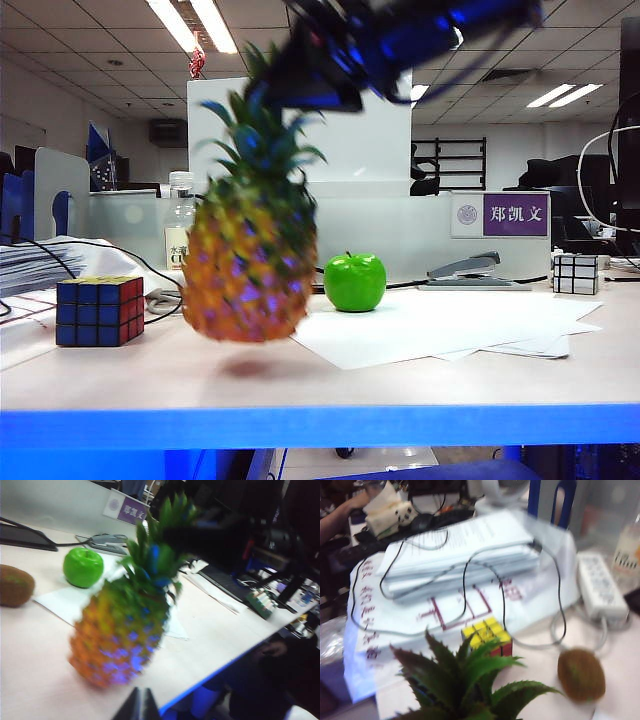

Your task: Arrange all the fruits from large to small from left to right in a row.

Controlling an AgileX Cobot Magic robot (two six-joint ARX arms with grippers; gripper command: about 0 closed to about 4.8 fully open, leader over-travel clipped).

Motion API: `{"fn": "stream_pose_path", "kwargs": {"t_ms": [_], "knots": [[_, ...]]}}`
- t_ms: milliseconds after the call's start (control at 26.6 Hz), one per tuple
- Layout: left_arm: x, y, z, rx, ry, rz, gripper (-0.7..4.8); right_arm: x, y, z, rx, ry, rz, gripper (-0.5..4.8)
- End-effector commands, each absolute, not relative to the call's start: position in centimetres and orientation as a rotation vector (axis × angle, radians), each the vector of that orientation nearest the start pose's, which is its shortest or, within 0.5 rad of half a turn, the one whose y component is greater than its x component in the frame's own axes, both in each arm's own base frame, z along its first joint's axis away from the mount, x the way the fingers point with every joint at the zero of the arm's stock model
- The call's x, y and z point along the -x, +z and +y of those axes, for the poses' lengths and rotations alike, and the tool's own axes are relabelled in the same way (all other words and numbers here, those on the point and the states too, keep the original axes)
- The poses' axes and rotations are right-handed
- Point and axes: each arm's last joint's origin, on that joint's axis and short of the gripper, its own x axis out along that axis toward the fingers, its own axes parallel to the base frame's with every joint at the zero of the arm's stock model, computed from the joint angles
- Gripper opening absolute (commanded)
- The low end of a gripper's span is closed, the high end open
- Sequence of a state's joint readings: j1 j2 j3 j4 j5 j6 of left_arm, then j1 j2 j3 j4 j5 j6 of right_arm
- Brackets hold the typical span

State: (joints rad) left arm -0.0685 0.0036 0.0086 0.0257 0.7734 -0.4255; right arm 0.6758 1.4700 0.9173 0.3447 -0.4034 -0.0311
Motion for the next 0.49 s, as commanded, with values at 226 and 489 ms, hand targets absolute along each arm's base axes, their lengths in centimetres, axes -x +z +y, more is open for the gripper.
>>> {"fn": "stream_pose_path", "kwargs": {"t_ms": [226, 489], "knots": [[-8.6, 17.1, -2.7, 0.397, -0.878, 0.149, 0.6, -24.2, 28.2, 23.1, 0.086, 1.073, 0.127, -0.02], [-8.6, 17.1, -2.7, 0.397, -0.878, 0.149, 0.6, -23.7, 25.6, 24.7, 0.19, 1.116, 0.224, -0.02]]}}
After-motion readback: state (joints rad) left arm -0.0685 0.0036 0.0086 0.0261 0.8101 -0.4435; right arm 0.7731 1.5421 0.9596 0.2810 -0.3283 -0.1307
